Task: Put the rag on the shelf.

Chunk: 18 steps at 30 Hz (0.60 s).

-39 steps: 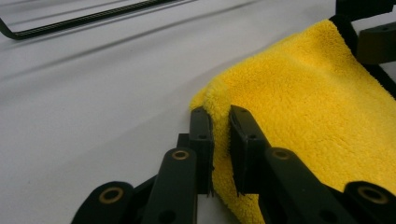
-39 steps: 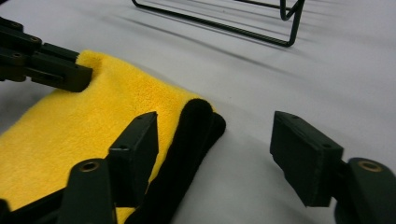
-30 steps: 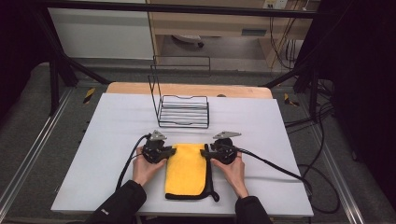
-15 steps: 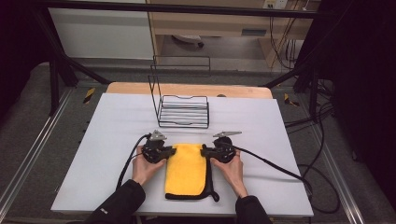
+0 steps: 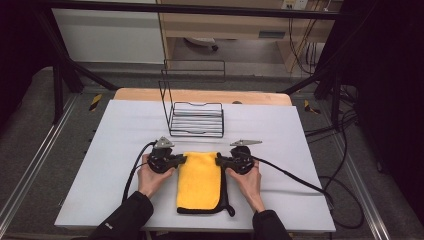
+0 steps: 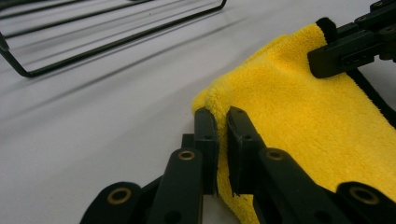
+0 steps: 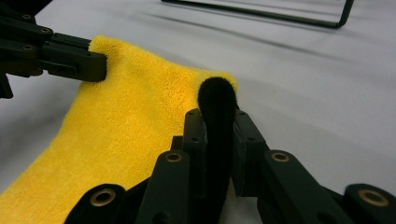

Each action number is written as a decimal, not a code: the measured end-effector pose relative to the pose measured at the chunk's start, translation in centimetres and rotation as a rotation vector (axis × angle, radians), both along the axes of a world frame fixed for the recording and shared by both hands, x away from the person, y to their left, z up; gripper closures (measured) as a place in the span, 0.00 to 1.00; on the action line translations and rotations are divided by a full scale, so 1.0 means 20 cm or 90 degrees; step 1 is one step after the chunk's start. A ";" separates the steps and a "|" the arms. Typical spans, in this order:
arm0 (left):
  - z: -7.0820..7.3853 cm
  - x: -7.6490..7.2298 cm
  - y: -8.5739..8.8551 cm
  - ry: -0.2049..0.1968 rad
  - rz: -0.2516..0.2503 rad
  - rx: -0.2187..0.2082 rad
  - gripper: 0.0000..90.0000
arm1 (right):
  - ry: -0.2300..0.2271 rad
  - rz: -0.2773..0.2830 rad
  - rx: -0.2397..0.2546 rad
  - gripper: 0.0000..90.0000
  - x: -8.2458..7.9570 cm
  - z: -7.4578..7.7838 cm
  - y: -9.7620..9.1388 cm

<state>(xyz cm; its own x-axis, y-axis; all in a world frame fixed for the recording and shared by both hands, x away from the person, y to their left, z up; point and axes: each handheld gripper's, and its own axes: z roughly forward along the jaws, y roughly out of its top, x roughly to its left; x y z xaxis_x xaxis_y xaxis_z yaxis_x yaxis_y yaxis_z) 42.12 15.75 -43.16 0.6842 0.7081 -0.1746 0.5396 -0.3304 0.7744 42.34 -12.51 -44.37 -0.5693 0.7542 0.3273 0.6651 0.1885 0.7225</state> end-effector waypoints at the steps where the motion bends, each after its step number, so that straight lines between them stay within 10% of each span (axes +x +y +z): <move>1: 0.01 -0.01 0.00 -0.004 -0.002 -0.001 0.93 | -0.006 0.000 0.002 0.87 -0.01 0.01 0.00; 18: 0.17 -0.10 0.01 -0.070 -0.020 -0.023 0.93 | -0.094 0.009 0.030 0.87 -0.11 0.16 -0.03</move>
